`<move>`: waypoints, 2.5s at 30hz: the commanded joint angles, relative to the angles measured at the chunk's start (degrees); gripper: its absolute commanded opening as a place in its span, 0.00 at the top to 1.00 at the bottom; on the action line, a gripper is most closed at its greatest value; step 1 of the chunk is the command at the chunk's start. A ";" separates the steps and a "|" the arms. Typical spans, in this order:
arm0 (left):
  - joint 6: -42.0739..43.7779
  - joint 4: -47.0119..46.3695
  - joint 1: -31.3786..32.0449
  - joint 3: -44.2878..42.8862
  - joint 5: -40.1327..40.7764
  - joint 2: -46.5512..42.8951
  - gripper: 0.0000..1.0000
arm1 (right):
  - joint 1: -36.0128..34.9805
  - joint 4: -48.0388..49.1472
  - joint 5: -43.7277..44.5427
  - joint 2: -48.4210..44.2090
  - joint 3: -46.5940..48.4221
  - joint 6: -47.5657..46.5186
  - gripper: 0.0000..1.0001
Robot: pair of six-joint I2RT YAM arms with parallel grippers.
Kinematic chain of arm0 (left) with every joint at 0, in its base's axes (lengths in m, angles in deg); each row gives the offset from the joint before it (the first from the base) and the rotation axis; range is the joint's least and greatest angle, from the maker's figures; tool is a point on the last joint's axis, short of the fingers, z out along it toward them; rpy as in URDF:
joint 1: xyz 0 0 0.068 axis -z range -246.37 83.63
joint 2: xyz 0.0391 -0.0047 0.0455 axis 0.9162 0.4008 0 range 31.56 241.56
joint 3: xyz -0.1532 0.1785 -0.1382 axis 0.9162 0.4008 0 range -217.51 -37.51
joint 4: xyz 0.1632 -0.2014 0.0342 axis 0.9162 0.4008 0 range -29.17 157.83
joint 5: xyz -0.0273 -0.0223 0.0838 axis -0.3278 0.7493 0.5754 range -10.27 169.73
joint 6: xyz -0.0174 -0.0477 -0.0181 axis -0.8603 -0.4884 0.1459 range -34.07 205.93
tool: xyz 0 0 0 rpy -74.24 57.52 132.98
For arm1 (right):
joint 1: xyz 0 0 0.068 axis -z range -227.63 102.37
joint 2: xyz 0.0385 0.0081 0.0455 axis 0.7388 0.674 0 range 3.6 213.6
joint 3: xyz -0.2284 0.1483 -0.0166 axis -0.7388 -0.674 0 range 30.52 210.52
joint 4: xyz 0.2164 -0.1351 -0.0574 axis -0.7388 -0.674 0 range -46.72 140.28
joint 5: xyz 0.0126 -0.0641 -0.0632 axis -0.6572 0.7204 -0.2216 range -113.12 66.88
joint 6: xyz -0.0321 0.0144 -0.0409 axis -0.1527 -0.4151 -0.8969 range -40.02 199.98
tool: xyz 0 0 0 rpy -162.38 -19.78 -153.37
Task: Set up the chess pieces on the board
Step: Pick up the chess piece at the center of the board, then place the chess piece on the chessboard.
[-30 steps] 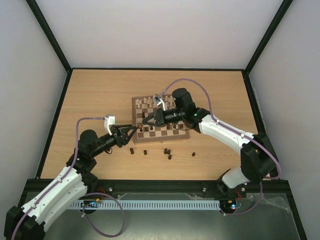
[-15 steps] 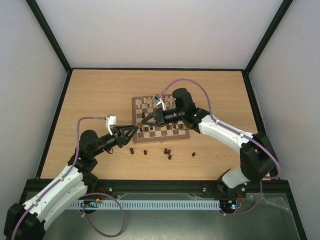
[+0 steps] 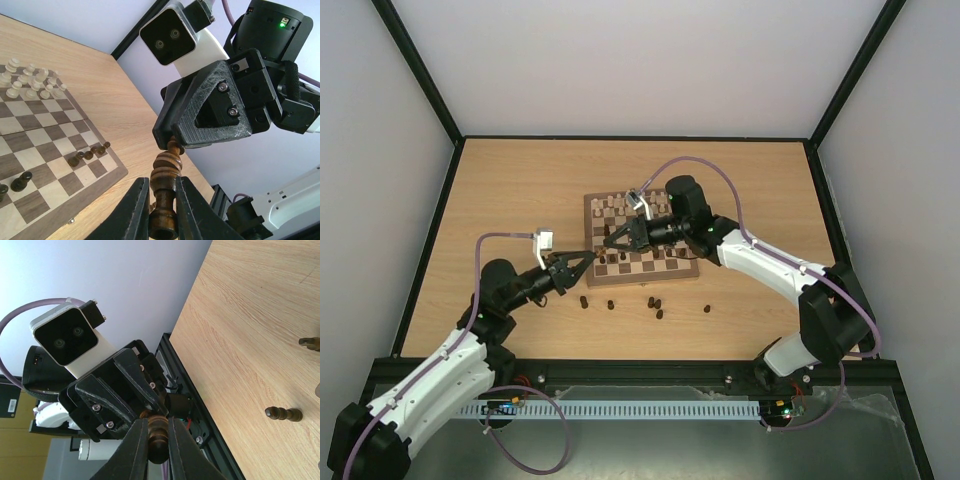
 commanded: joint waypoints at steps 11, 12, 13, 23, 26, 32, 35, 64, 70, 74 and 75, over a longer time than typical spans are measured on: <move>7.36 21.06 0.29 -10.08 8.56 0.81 0.97 | 0.44 -20.18 14.79 -0.95 6.59 -14.09 0.91; 8.04 23.14 0.27 -11.26 9.80 1.56 0.97 | 0.44 -21.94 16.69 -1.06 6.92 -15.18 0.91; 8.56 24.99 0.23 -12.35 10.87 2.33 0.96 | 0.44 -23.66 18.73 -1.10 7.34 -16.40 0.91; 13.09 36.55 0.18 -20.41 21.58 10.86 0.95 | -1.39 -42.00 54.16 2.92 11.43 -24.55 0.91; 13.43 36.83 0.18 -20.70 22.61 12.42 0.95 | -2.50 -44.00 58.92 6.31 13.01 -25.11 0.91; 13.38 37.33 0.18 -20.57 23.65 13.00 0.95 | -5.68 -45.13 64.21 12.92 16.64 -25.40 0.91; 13.35 37.51 0.14 -20.48 23.76 12.78 0.94 | -7.00 -45.85 66.82 15.90 18.33 -25.34 0.91; 13.24 35.87 0.18 -18.64 22.96 12.70 0.93 | -7.32 -40.47 64.81 23.37 17.91 -25.47 0.83; 13.16 35.56 0.18 -18.52 22.86 12.89 0.93 | -7.35 -40.37 64.56 22.87 17.68 -25.35 0.75; 13.16 35.43 0.18 -18.47 22.84 13.14 0.93 | -7.32 -40.32 64.58 21.20 17.86 -25.30 0.67; 13.17 35.36 0.18 -18.46 22.90 13.16 0.93 | -7.34 -40.42 64.66 20.69 18.06 -25.22 0.64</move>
